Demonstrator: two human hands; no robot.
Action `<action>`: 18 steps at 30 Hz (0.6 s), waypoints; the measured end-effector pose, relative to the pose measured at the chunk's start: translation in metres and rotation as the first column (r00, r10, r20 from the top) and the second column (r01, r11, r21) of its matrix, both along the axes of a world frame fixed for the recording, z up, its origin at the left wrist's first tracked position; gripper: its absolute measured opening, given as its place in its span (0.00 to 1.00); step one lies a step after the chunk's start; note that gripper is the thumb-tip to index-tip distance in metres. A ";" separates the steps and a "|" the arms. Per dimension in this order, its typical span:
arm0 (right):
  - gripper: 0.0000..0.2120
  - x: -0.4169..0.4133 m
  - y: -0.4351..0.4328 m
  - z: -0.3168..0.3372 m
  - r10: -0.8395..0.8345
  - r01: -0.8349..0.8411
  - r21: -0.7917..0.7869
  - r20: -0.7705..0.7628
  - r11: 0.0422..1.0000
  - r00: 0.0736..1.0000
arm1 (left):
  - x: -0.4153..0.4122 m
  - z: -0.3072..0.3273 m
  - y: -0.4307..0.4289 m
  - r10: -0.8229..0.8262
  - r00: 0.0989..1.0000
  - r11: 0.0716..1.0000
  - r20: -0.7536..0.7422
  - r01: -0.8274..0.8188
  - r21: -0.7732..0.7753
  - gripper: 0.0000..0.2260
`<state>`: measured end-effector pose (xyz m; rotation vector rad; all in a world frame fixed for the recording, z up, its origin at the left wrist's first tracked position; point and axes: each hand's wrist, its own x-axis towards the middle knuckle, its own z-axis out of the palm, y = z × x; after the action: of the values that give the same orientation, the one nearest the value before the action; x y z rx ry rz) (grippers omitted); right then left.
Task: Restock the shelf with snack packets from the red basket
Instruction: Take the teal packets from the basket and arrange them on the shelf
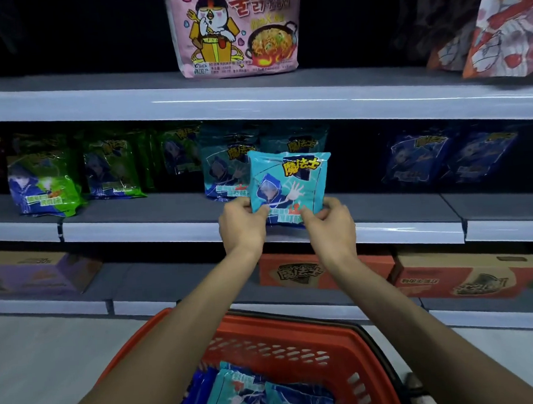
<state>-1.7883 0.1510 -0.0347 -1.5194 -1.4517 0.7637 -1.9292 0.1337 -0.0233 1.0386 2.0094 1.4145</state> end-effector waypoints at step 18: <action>0.11 -0.010 0.069 -0.013 -0.010 -0.022 -0.167 -0.193 0.986 0.981 | -0.015 -0.008 0.068 -0.142 0.987 0.979 0.081 0.152 -0.138 0.19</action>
<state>-1.7986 0.2204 -0.0473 -1.5200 -1.2740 1.0303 -1.9440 0.2016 -0.0316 1.0364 1.9104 1.1951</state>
